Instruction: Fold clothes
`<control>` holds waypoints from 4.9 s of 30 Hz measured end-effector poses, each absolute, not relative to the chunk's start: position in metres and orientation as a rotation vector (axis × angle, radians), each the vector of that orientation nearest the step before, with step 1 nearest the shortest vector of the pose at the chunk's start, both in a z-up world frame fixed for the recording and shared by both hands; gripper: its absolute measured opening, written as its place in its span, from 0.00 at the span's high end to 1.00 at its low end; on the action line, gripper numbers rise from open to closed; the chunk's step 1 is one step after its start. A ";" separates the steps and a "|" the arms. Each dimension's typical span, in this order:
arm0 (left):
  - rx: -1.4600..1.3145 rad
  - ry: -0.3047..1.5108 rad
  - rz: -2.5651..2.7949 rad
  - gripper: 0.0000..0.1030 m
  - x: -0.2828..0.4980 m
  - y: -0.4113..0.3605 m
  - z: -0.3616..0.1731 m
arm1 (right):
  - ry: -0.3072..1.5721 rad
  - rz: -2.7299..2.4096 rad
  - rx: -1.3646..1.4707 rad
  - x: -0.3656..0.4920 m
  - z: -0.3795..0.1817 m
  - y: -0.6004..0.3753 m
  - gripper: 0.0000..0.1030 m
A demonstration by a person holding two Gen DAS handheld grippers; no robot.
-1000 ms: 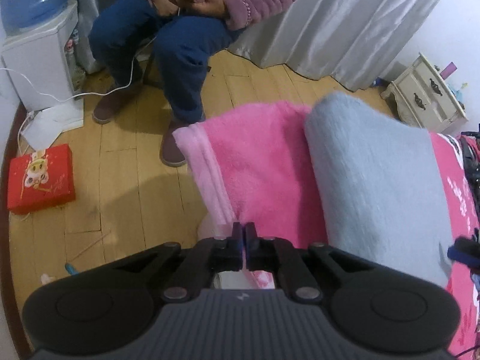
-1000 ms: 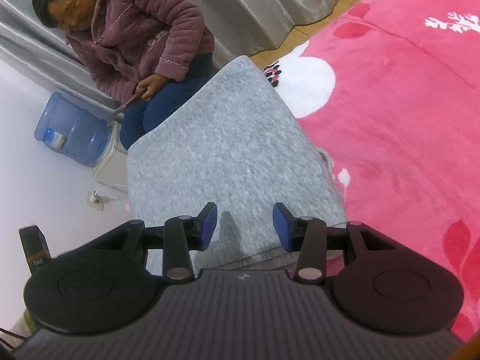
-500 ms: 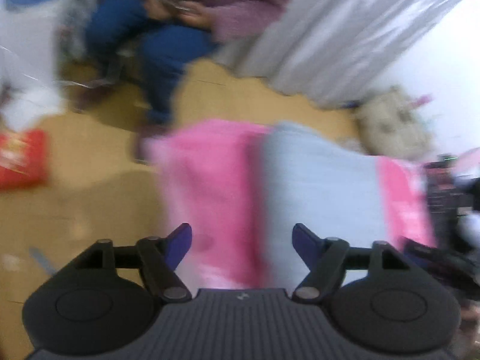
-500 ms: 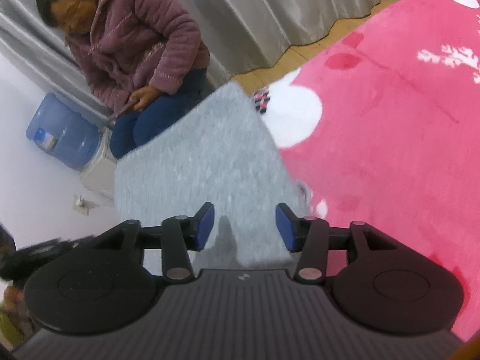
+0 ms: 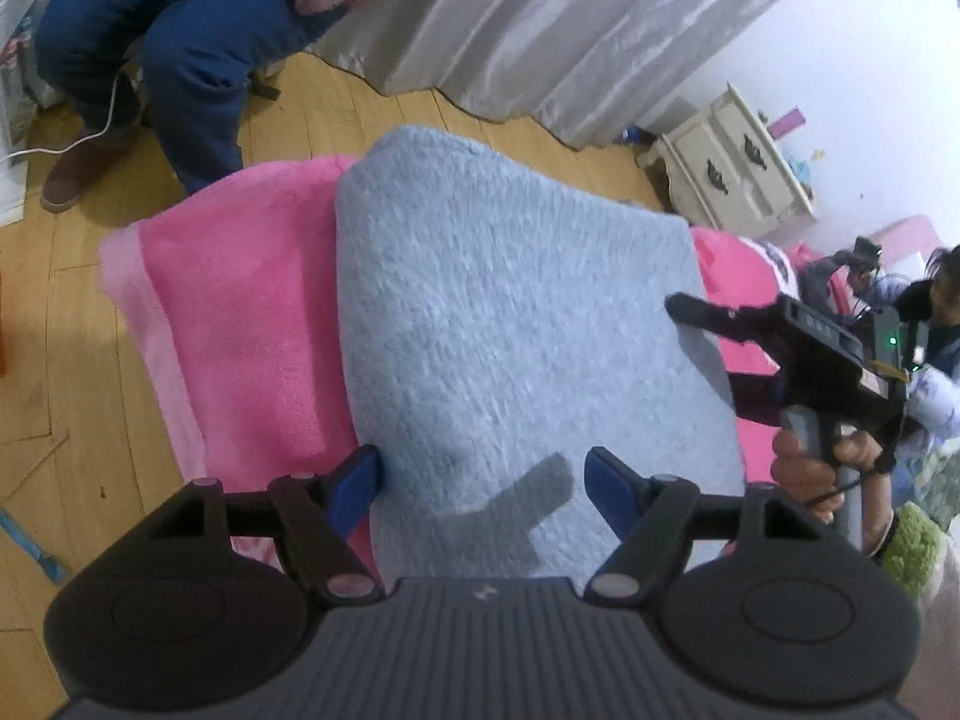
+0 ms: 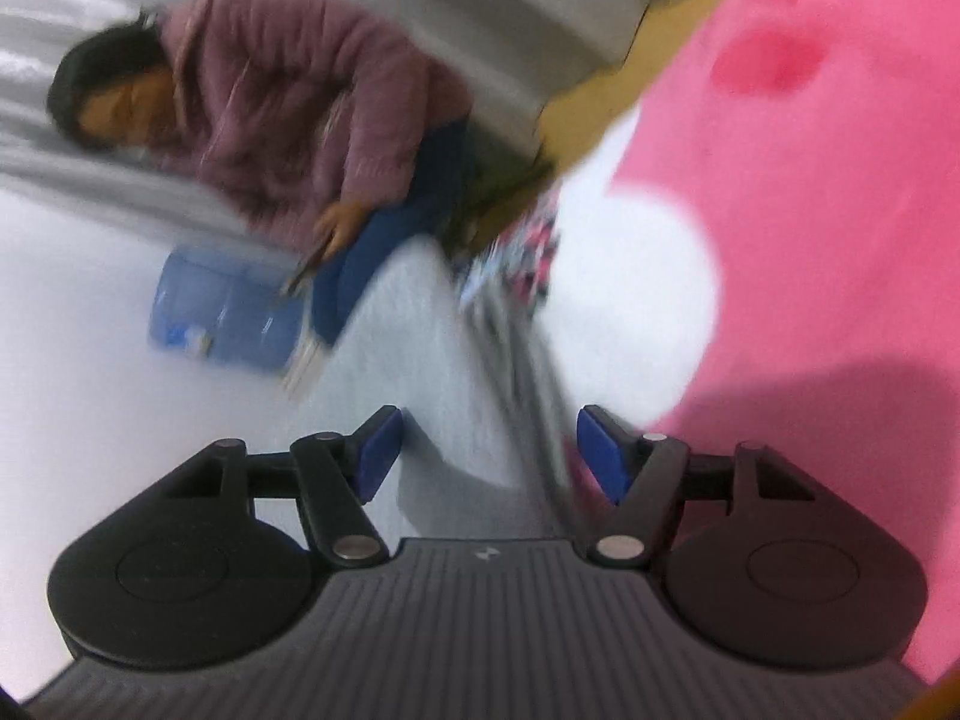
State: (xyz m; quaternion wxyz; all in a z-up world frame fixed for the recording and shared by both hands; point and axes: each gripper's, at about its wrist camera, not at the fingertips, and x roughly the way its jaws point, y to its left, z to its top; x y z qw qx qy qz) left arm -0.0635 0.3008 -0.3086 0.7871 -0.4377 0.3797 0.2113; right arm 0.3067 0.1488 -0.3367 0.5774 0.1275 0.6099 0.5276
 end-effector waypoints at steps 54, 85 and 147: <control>-0.886 0.641 0.506 0.38 -0.042 0.321 -0.278 | 1.124 1.155 0.043 0.317 -0.251 0.142 0.24; -0.537 0.850 0.337 0.47 0.016 0.206 -0.282 | 0.994 1.116 -0.386 0.235 -0.290 0.105 0.73; -0.638 1.122 0.863 0.06 -0.027 0.118 -0.076 | 1.099 0.776 -0.480 0.108 -0.119 -0.013 0.26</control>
